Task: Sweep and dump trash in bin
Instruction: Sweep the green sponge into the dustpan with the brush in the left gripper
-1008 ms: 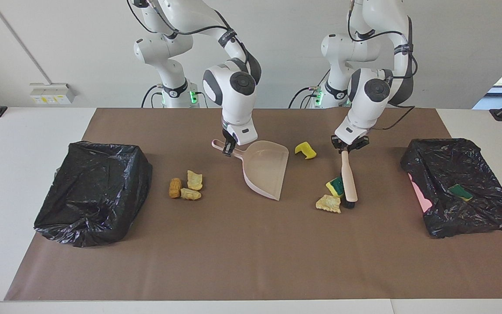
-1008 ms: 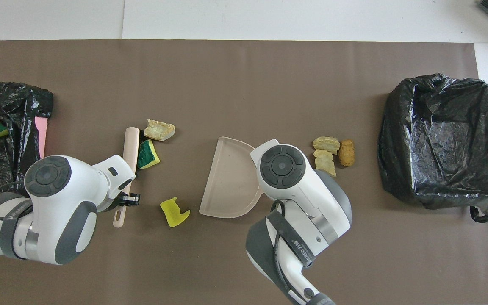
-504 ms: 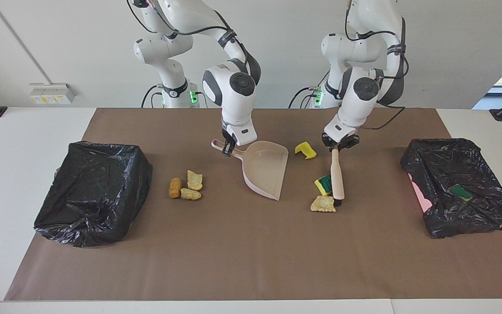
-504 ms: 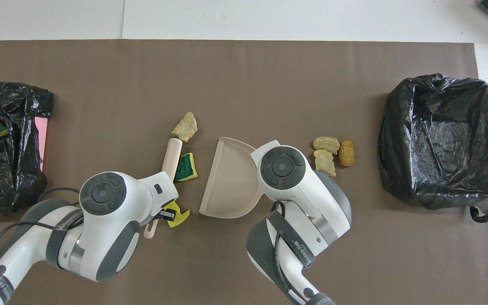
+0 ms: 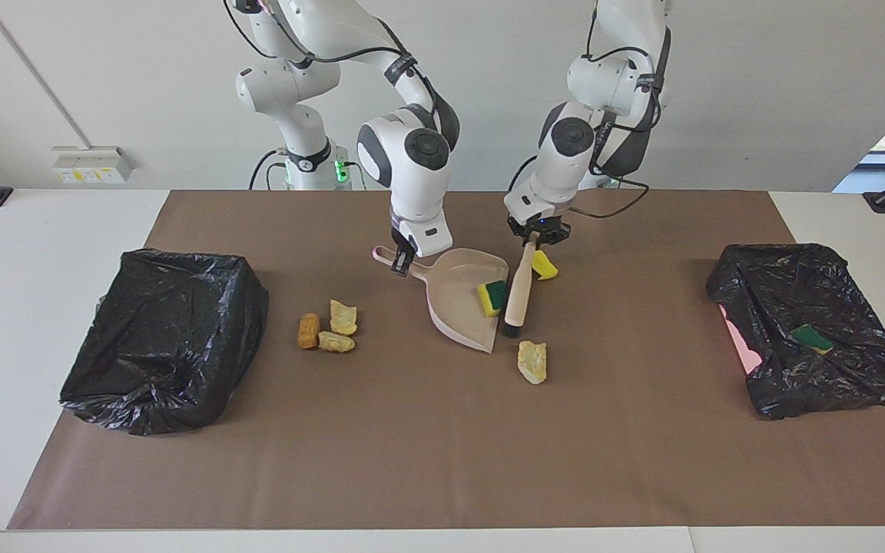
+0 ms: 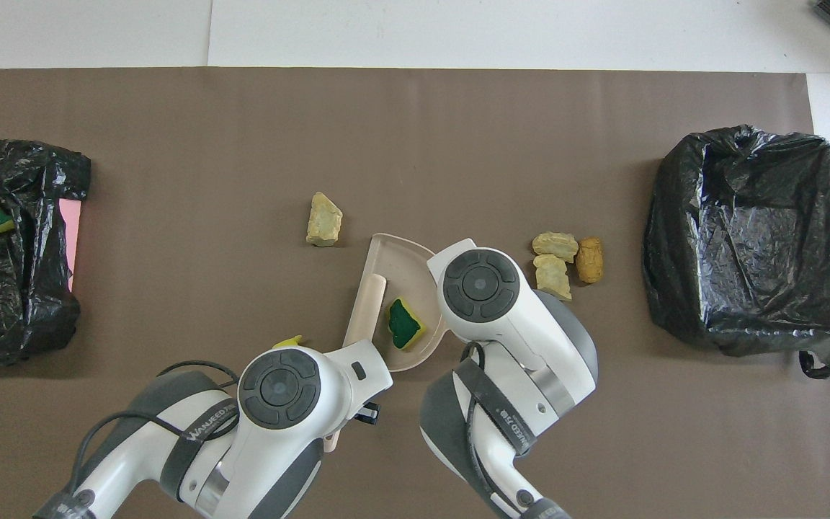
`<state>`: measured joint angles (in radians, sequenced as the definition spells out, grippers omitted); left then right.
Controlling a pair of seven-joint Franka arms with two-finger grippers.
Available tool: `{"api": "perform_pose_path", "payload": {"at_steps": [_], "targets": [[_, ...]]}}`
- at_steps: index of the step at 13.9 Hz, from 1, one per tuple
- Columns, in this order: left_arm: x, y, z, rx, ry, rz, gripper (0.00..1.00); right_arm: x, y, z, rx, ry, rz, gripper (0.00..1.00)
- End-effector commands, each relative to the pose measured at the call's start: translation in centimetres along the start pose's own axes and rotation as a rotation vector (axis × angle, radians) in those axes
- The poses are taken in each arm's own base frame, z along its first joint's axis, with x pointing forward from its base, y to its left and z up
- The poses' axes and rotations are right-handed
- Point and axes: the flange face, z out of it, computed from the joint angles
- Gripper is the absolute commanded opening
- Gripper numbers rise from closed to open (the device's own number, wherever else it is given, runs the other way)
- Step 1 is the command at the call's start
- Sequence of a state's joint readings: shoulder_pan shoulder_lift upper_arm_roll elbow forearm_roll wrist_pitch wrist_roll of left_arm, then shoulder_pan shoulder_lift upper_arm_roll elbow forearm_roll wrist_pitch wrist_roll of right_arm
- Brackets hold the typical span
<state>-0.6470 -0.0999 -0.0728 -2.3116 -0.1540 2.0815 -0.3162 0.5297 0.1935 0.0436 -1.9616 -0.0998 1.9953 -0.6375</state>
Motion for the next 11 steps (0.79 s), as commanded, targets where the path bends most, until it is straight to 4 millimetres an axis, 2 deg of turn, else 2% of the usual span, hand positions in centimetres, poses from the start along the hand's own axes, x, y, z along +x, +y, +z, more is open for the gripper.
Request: {"api": "perform_pose_path", "payload": {"at_steps": [1,3,5,11], "targets": [[0.4,-2.2,-3.9,-0.013,-0.065,-0.068,0.0,-0.4,-0.2,0.1,-0.015,0.008,0.026,0.0],[-0.8,-3.8,-5.0,-0.004,-0.098,-0.154,0.0,-0.6,-0.4,0.9,-0.007,-0.001,0.024,0.0],[-1.8,-5.0,-4.5,0.023,-0.149,-0.28,0.0,-0.7,-0.9,2.4,-0.022,0.023,0.02,0.0],[-7.6,-7.2,-1.6,0.101,-0.168,-0.714,0.0,-0.7,-0.9,2.3,-0.025,0.025,0.018,0.0]]}}
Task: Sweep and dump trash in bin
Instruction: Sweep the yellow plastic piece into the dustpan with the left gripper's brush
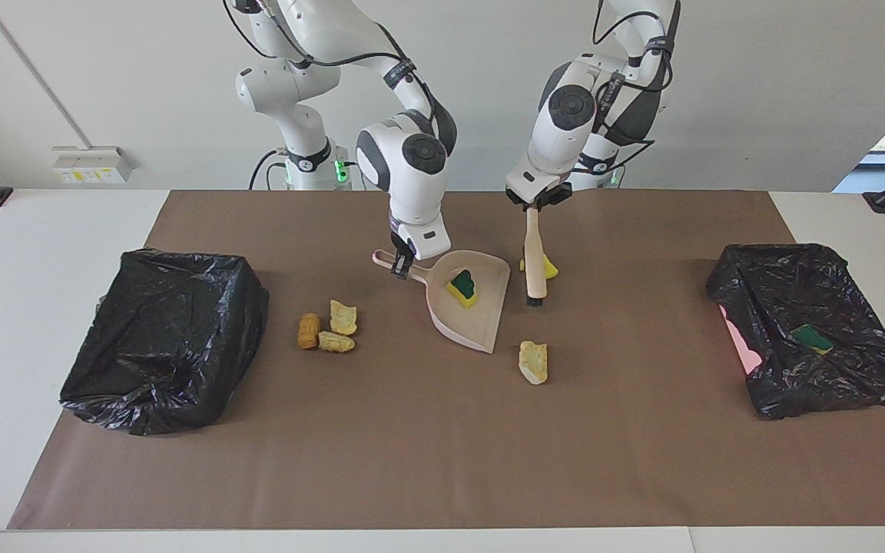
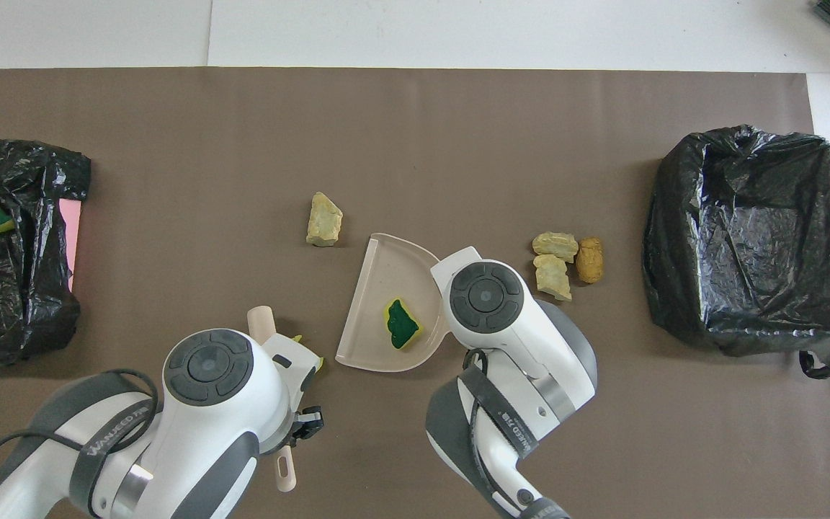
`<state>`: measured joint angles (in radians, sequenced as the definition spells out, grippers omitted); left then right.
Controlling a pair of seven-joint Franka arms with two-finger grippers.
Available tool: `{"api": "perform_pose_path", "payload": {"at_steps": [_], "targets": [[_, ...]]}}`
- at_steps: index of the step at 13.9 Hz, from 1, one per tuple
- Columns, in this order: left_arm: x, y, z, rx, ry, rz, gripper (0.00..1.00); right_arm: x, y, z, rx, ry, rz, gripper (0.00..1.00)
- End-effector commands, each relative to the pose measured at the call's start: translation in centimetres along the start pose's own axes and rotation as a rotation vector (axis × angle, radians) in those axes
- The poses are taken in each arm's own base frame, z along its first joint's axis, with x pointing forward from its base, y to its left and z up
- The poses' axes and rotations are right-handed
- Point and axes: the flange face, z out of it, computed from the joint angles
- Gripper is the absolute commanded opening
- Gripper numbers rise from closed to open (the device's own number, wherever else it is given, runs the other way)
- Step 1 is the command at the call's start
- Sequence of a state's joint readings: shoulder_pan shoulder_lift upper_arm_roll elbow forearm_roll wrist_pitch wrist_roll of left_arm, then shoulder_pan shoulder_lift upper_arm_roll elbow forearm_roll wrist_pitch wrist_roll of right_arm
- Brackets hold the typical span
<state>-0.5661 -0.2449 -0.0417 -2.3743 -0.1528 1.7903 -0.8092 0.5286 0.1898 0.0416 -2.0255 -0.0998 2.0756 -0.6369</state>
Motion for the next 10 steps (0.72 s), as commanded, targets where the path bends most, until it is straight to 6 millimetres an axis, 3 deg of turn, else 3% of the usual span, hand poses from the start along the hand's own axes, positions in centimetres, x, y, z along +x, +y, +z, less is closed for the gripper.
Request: {"api": "perform_pose_path", "payload": {"at_steps": [1,4,6,10], "targets": [[-2.5,-3.3,1.6,0.008,0.011,-0.158,0.0,-0.4,-0.5,0.2,-0.015,0.007,0.019,0.0],[-3.3,-3.3,3.7,-0.001,0.012,-0.254,0.0,-0.5,-0.4,0.3,-0.014,0.005,0.019,0.0],[-5.2,-1.7,5.5,-0.022,-0.002,-0.299,0.0,-0.5,-0.4,0.2,-0.016,0.006,0.018,0.0],[-6.7,0.3,6.7,-0.079,-0.043,-0.387,0.0,-0.4,-0.5,0.2,-0.015,0.007,0.018,0.0]]}}
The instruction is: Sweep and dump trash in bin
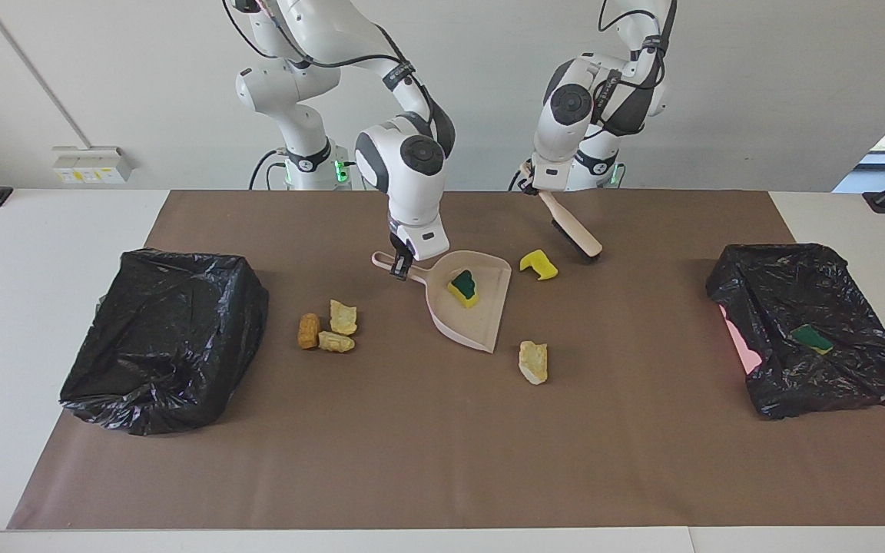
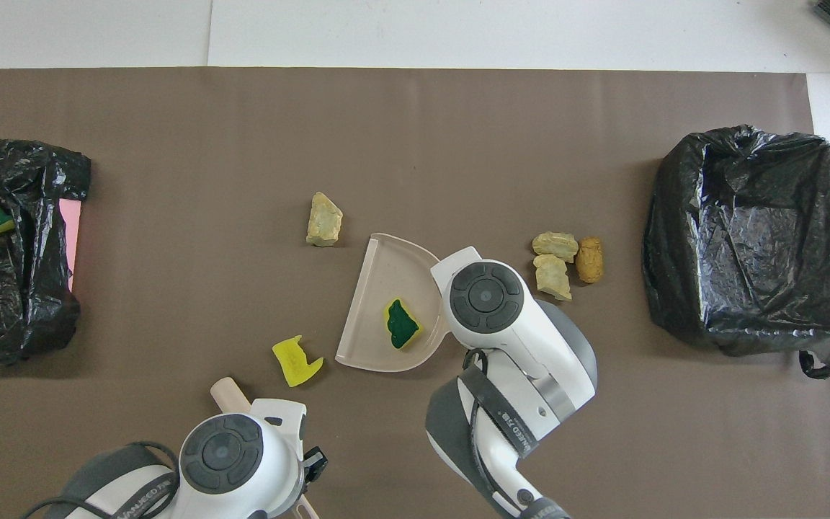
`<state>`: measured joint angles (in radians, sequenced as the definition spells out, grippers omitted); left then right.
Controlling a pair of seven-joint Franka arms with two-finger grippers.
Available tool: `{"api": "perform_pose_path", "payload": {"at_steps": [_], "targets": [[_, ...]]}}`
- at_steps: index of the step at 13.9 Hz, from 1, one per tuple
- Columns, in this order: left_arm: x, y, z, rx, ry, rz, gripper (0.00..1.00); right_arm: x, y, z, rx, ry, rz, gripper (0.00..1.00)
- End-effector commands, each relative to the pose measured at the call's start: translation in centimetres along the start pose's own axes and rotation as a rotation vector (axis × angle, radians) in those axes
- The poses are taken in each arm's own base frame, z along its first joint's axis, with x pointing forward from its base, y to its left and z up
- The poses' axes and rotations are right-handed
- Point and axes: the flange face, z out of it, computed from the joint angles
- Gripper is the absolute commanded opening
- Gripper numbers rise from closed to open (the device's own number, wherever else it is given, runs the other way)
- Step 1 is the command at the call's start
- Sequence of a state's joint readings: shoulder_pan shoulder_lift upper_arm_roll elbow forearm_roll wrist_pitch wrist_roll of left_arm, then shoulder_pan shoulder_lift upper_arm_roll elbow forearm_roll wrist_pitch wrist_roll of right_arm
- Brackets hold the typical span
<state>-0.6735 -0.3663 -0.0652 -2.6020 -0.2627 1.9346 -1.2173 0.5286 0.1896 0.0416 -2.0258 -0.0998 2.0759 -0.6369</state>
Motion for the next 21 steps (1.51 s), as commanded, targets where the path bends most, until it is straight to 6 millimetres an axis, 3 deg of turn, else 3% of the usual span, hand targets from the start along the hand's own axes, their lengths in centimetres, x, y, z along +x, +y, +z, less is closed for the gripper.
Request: {"api": "perform_pose_path", "payload": {"at_steps": [1,4,7,13,17,21], "targets": [[-0.8,0.4,0.8,-0.042,-0.026,-0.048,0.0,-0.5,-0.4,0.2,-0.015,0.007,0.019,0.0],[-0.1,2.1,0.6,-0.134,-0.048,-0.081,0.0,-0.4,-0.5,0.2,-0.015,0.007,0.018,0.0],[1.4,4.6,-0.8,-0.198,-0.034,-0.071,0.0,-0.4,-0.5,0.2,-0.015,0.007,0.019,0.0],[3.4,8.8,-3.7,-0.306,0.055,0.258,0.0,-0.4,-0.5,0.2,-0.015,0.007,0.019,0.0],[3.2,9.0,-3.8,-0.289,0.128,0.705,0.0,-0.4,-0.5,0.2,-0.015,0.007,0.021,0.0],[3.9,9.1,-6.9,-0.263,0.155,0.753,0.0,-0.4,-0.5,0.2,-0.015,0.007,0.021,0.0]]}}
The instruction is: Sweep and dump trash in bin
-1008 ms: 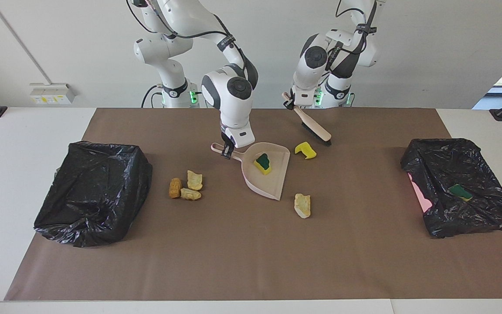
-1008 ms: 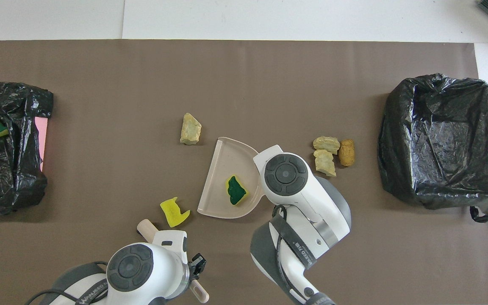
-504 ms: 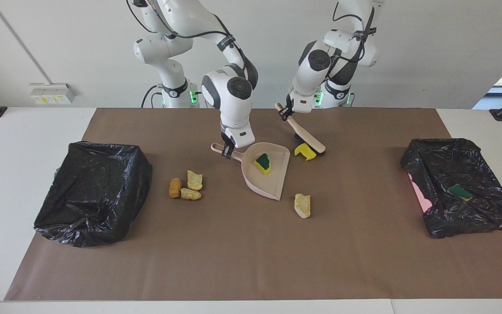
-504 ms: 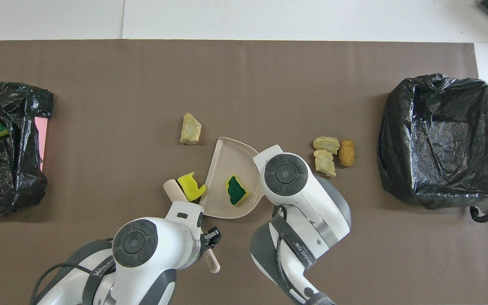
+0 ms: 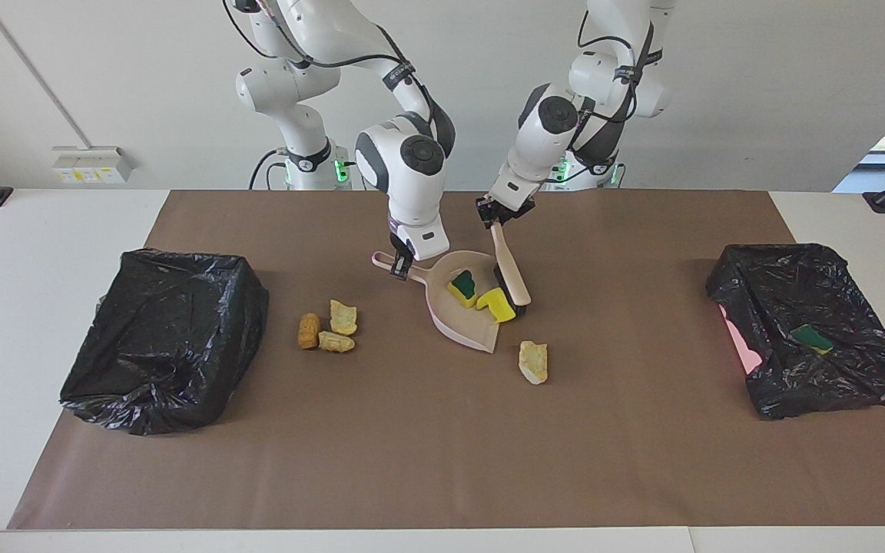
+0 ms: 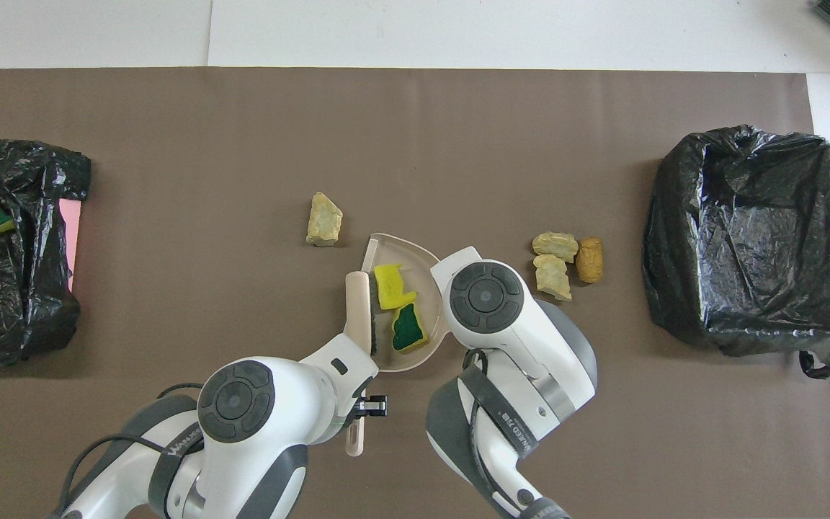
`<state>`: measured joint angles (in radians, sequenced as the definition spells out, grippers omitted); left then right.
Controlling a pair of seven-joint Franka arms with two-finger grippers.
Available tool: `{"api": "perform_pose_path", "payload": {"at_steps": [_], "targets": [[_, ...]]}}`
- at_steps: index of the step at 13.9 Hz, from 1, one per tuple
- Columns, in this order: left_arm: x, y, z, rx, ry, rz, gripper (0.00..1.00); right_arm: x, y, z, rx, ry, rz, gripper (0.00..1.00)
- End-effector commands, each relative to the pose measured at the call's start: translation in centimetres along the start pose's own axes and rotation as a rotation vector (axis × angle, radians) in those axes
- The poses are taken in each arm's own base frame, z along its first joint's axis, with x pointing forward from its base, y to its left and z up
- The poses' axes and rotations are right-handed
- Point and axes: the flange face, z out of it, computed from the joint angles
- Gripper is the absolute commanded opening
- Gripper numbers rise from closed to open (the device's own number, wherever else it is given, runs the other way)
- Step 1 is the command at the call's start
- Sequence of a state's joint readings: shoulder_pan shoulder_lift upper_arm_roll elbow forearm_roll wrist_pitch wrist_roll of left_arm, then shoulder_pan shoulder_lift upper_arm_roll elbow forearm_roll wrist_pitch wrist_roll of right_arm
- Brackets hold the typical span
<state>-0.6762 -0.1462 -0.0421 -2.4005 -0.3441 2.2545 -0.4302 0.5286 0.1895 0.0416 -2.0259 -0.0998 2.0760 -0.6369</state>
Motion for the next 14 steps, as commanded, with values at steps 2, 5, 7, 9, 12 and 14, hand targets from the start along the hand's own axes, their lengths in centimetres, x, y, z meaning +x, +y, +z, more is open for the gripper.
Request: {"api": "perform_pose_path", "payload": {"at_steps": [2,5,7,9,12,14], "targets": [[3.3,-1.5,-5.0,0.111,0.017,0.069,0.0,-0.4,-0.5,0.2,-0.015,0.007,0.021,0.0],[8.4,-4.3,-7.3,0.152,0.07,0.101,0.0,-0.4,-0.5,0.2,-0.015,0.007,0.021,0.0],[13.3,-7.6,-8.8,0.185,0.098,0.188,0.0,-0.4,-0.5,0.2,-0.015,0.007,0.022,0.0],[17.8,-10.7,-8.4,0.228,0.111,0.293,0.0,-0.4,-0.5,0.2,-0.015,0.007,0.027,0.0],[21.5,-14.7,-9.8,0.276,0.139,0.436,0.0,-0.4,-0.5,0.2,-0.016,0.008,0.028,0.0],[23.0,-16.1,-8.7,0.351,0.11,0.538,0.0,-0.3,-0.5,0.2,-0.016,0.008,0.027,0.0]]}}
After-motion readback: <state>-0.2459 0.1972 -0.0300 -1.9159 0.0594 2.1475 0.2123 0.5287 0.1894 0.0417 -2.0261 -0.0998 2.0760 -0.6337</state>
